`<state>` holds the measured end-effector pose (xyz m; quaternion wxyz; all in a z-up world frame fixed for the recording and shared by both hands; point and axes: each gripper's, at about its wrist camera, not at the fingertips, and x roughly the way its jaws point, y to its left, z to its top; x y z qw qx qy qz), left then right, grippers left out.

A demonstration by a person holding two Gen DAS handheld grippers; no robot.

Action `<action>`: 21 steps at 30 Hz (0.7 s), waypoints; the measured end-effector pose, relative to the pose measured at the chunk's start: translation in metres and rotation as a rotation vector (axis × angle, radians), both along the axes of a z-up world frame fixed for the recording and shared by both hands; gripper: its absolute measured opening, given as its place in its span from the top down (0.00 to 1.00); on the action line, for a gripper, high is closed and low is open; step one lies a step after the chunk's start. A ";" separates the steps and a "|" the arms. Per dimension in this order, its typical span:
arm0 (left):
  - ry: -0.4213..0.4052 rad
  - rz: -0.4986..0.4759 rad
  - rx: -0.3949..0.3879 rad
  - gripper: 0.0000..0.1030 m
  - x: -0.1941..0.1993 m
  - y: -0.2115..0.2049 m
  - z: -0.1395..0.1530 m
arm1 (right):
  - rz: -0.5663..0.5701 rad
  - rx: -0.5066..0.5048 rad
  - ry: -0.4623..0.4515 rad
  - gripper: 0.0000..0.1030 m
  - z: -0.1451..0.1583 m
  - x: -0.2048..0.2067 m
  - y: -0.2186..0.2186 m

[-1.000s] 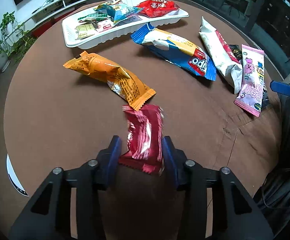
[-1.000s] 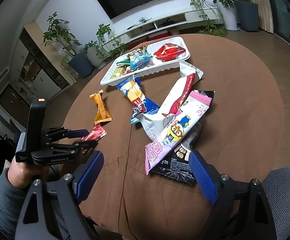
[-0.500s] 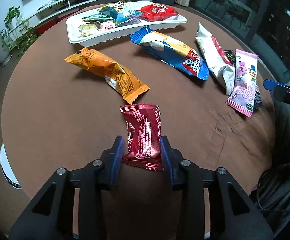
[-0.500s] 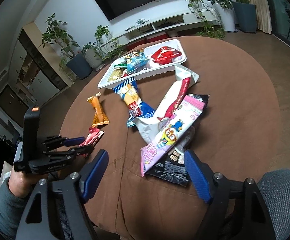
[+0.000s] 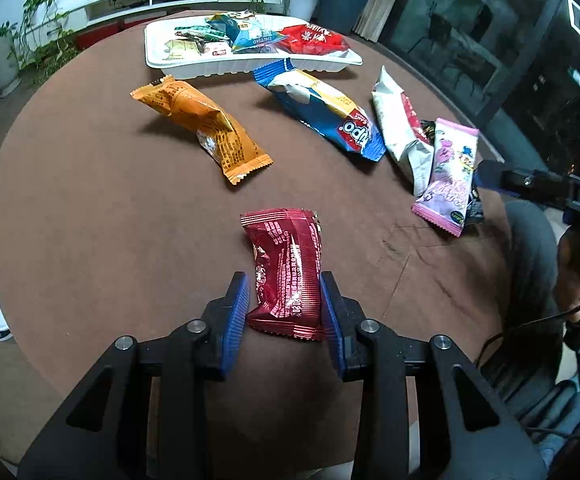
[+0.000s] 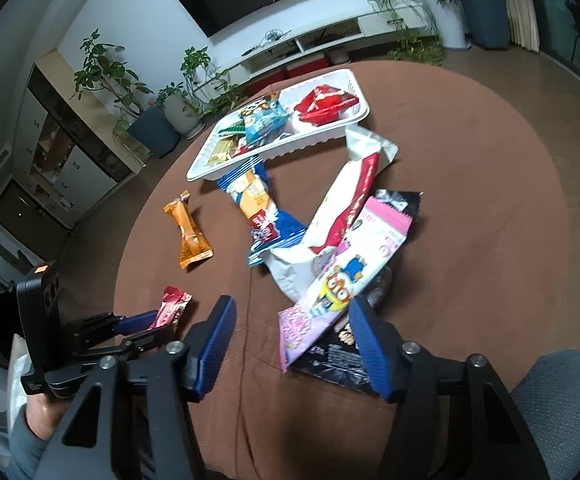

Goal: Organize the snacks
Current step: 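Grasp the red wrapper with the left tool while the right tool grasps the pink cartoon packet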

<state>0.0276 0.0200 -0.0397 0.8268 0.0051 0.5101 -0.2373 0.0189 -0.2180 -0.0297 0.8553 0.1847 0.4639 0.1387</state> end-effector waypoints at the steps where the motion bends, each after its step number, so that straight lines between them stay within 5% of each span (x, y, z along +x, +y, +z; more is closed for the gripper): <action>1: 0.002 0.000 -0.008 0.68 -0.001 0.000 -0.001 | 0.004 0.001 0.005 0.41 -0.001 0.001 0.001; 21: 0.006 0.021 -0.068 0.68 -0.006 0.002 -0.002 | 0.054 -0.199 0.139 0.53 -0.020 0.046 0.017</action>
